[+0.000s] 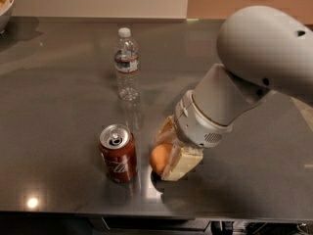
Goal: Move orange near coke can
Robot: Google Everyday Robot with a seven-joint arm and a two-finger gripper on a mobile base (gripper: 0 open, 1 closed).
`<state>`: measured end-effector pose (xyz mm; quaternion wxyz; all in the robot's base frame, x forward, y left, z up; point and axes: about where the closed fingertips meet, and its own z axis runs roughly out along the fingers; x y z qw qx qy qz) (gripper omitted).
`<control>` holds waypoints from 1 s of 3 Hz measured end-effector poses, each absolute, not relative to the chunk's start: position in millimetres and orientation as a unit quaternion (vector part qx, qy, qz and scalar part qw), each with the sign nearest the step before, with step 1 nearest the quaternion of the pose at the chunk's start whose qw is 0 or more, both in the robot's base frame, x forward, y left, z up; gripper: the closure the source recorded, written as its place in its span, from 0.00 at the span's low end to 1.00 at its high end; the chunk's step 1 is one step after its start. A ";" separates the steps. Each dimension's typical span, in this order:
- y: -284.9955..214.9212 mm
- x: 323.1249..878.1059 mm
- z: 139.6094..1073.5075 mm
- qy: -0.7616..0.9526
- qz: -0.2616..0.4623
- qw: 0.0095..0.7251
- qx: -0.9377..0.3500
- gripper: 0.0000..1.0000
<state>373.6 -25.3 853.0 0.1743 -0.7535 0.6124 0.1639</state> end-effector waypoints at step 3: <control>-24.1 371.0 857.8 0.611 0.157 0.176 -0.755 0.12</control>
Offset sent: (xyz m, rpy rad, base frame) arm -0.0007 0.0002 0.0014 -0.0018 -0.0039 0.0001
